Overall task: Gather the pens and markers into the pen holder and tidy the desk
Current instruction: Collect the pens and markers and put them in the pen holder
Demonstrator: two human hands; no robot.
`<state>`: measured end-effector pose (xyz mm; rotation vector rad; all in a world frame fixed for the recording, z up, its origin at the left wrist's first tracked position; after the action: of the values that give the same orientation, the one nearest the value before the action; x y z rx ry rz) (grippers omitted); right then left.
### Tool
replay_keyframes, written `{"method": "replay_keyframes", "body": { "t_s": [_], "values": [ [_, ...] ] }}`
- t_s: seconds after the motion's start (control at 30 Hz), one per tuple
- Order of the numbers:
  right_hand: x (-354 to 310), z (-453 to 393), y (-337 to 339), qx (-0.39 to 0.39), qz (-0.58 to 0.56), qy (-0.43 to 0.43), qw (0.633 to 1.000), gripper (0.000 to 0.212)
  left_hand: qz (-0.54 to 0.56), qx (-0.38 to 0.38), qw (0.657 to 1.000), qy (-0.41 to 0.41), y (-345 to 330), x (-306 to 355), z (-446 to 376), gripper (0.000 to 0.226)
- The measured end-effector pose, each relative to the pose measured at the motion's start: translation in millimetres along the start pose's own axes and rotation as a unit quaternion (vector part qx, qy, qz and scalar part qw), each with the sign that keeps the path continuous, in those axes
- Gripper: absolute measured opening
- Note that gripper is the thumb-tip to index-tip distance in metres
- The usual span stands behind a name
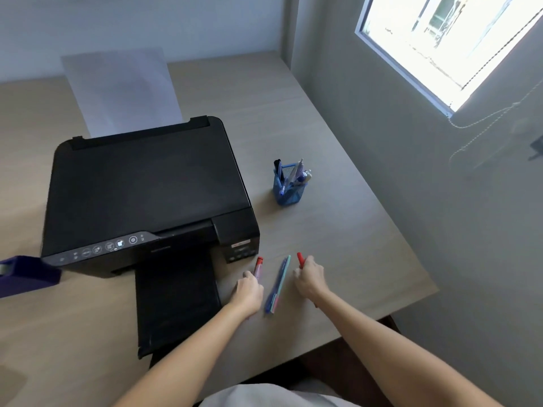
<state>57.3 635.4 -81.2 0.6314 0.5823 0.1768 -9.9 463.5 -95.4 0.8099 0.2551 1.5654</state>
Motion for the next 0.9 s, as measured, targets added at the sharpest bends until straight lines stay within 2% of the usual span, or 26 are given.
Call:
{"method": "replay_keyframes", "body": {
  "t_s": [0.13,0.27,0.4,0.57,0.63,0.73,0.8,0.9],
  "values": [
    [-11.5,-0.9,-7.2,0.006,0.013,-0.007,1.0,0.038,0.05,0.003,0.999,-0.014,3.6,0.1,3.0,0.029],
    [-16.1,-5.7,-3.4,0.011,0.059,-0.011,0.998,0.033,0.056,0.009,0.997,-0.043,4.3,14.9,2.8,0.033],
    [-6.3,-13.0,5.2,0.013,0.094,-0.02,0.995,0.034,-0.008,0.02,0.999,-0.036,-1.2,32.8,-2.2,0.049],
    [11.3,-19.8,41.2,0.035,0.067,-0.006,0.997,0.032,-0.137,0.053,0.988,-0.045,-7.9,55.6,-11.1,0.035],
    [13.5,-26.4,66.9,0.058,0.026,0.018,0.998,0.024,-0.14,0.038,0.988,-0.048,-13.3,61.1,-17.1,0.036],
    [7.8,-34.3,115.4,0.115,-0.055,0.047,0.991,0.018,-0.062,0.008,0.996,-0.065,-6.4,81.1,-16.3,0.028],
    [-4.1,-38.5,146.4,0.138,-0.136,0.061,0.979,0.019,0.052,0.018,0.994,-0.095,18.4,101.0,-10.5,0.021],
    [-36.5,-47.7,179.6,0.115,-0.247,0.102,0.957,0.014,0.272,0.02,0.947,-0.167,77.0,139.4,3.0,0.013]
  ]
}}
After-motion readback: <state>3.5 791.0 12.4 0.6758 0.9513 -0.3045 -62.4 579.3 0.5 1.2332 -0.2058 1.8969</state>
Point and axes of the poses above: each hand's wrist, its own z-axis away from the middle knuckle, its own y-axis out of the back of the hand, x = y × z, the point moved 10 cm from there along -z, towards the middle knuckle, and after that the axes turned 6 degrees about -x, right-handed, at the moved point
